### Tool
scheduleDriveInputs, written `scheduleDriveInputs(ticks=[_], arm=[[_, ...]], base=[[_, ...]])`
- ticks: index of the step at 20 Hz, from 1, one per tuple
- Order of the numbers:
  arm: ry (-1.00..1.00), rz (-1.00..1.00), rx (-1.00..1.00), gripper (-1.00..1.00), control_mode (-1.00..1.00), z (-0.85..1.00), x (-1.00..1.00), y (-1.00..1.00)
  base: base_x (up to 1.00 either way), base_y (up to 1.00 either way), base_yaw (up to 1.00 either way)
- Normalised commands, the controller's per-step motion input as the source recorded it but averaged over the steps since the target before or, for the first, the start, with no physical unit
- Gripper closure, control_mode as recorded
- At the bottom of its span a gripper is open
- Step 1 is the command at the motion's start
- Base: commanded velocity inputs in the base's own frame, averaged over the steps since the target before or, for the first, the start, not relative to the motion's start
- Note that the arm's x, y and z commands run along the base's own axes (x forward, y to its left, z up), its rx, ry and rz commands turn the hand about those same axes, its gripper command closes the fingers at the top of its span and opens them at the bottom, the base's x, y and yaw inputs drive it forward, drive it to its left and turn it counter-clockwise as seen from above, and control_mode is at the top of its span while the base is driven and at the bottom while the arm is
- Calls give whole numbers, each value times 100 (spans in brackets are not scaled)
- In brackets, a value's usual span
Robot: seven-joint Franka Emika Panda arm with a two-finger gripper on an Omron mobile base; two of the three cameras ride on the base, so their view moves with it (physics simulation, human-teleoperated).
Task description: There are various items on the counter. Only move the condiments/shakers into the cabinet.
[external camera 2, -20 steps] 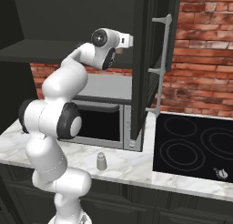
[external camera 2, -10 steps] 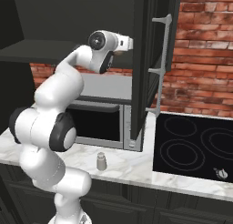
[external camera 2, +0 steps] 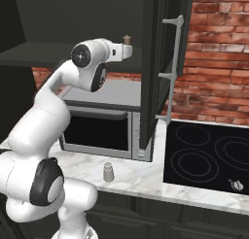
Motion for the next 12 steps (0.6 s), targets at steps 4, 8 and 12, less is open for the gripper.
scheduleDriveInputs(ticks=[4, 8, 12], arm=[[-11, -4, -1, -100, -100, 36, -100, 38], [-4, -6, -4, -100, -100, 45, -100, 28], [1, -8, -4, -100, -100, 54, -100, 23]], base=[[0, 0, 0], [0, 0, 0], [0, 0, 0]])
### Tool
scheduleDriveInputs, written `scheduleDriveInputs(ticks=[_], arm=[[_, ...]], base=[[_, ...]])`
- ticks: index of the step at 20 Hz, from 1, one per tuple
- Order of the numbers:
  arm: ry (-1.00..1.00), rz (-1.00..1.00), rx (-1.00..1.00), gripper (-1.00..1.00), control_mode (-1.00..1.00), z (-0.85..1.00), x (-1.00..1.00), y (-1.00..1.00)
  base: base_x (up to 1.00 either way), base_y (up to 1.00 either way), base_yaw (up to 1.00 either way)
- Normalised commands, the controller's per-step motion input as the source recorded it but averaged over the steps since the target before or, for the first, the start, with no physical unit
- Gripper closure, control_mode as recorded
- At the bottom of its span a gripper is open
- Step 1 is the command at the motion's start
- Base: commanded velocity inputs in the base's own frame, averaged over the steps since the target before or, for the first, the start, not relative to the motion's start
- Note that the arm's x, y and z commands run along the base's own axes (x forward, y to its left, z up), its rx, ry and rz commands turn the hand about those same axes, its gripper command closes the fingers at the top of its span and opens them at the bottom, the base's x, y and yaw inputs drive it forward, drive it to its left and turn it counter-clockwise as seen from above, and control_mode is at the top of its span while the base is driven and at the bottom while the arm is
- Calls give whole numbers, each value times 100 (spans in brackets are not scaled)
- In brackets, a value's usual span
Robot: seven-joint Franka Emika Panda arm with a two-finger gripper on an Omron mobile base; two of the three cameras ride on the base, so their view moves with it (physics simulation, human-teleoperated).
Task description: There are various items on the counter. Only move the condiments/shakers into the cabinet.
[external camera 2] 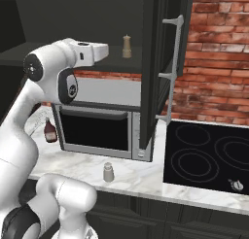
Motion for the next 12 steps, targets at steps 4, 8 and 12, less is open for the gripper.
scheduleDriveInputs(ticks=[4, 8, 12], arm=[[7, -9, -2, -100, -100, 23, -100, 25], [13, -8, -1, -100, -100, 0, -86, 24], [17, 0, 0, -100, -100, 0, -78, 6]], base=[[0, 0, 0], [0, 0, 0], [0, 0, 0]])
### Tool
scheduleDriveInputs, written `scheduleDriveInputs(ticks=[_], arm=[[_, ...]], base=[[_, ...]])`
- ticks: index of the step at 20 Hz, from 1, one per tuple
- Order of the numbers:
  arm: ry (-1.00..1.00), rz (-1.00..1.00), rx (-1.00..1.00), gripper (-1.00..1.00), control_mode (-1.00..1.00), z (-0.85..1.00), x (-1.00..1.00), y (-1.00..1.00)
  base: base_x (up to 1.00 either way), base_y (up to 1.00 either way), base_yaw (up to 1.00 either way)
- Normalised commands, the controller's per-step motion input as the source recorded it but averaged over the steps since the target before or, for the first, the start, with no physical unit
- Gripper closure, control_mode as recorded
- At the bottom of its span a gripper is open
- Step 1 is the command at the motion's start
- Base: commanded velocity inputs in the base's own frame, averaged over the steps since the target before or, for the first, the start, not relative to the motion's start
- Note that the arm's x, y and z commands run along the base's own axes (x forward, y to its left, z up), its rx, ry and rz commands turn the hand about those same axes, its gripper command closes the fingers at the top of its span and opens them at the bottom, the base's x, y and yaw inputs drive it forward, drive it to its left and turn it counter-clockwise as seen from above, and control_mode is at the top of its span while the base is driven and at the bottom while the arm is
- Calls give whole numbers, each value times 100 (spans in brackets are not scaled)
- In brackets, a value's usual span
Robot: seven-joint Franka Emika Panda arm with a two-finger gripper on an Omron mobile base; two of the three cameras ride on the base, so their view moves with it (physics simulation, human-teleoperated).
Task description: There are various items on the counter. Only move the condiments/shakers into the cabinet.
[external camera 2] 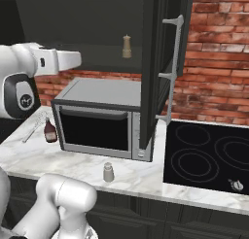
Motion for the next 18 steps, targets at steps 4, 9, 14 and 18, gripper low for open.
scheduleDriveInputs(ticks=[4, 9, 14, 18], arm=[[15, 6, 0, -100, -100, -1, -94, -2], [15, 9, 0, -100, -100, -15, -86, -4], [15, -4, 0, -100, -100, -40, -54, 24], [16, -22, 0, -100, -100, -52, -23, 39]], base=[[0, 0, 0], [0, 0, 0], [0, 0, 0], [0, 0, 0]])
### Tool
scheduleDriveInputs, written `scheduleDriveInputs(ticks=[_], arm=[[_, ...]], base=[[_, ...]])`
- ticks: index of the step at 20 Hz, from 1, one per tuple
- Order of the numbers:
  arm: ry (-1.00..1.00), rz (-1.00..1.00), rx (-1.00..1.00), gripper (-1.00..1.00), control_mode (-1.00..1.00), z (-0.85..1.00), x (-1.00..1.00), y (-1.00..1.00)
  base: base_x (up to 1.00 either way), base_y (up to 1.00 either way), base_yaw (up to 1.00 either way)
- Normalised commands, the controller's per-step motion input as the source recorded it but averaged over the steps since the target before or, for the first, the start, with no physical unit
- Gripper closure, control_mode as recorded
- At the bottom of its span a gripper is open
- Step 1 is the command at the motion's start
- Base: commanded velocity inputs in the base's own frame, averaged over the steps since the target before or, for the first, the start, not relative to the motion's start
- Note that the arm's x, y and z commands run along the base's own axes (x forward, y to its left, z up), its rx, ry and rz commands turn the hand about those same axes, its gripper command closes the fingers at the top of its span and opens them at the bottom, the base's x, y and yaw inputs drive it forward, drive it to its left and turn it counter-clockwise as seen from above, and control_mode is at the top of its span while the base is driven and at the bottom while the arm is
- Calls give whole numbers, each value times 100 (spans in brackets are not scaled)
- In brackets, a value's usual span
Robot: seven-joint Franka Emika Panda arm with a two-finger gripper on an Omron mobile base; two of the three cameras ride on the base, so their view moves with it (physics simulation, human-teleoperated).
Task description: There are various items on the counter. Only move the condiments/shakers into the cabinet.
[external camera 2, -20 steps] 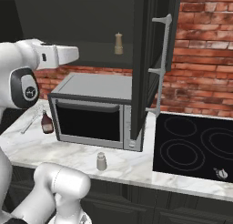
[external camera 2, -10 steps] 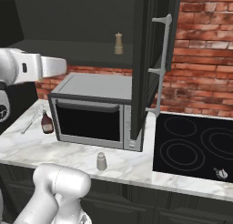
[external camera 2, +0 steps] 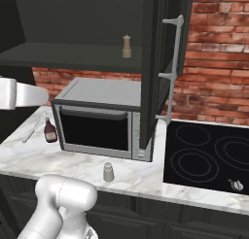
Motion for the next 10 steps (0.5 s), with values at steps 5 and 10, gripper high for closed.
scheduleDriveInputs(ticks=[5, 10], arm=[[13, -31, 0, -100, -100, -48, 1, 43], [18, -35, 0, -100, -100, -32, 24, 22]], base=[[0, 0, 0], [0, 0, 0]])
